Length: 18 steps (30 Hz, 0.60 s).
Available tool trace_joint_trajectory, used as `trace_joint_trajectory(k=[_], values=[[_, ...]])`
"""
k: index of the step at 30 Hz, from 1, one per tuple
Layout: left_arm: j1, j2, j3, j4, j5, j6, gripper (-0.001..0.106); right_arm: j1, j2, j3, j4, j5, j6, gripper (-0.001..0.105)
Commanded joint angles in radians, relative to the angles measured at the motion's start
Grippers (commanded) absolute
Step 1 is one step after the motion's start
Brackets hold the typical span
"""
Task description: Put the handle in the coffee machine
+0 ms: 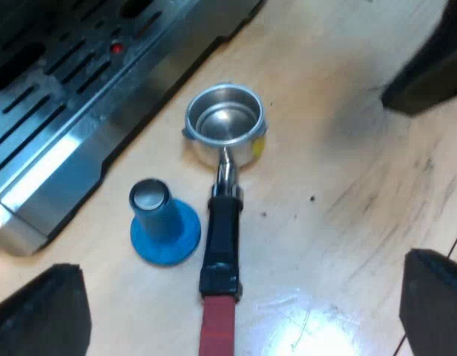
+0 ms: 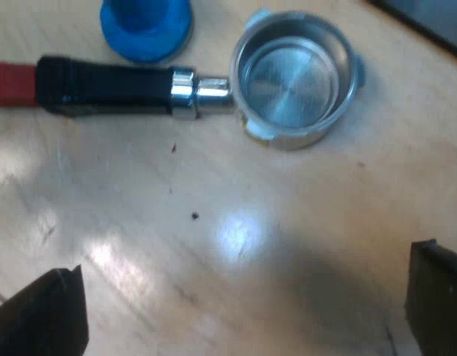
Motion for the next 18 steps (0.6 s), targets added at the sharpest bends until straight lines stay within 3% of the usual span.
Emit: trace_joint_trajectory(k=[1, 18], values=[[-0.005, 0.004, 0.005, 0.012, -0.018, -0.001, 0.086, -0.043, -0.008, -0.023, -0.010, -0.005, -0.018, 0.087], [-0.005, 0.004, 0.005, 0.042, -0.018, -0.001, 0.086, -0.204, 0.208, -0.157, -0.077, -0.160, -0.105, 0.087]])
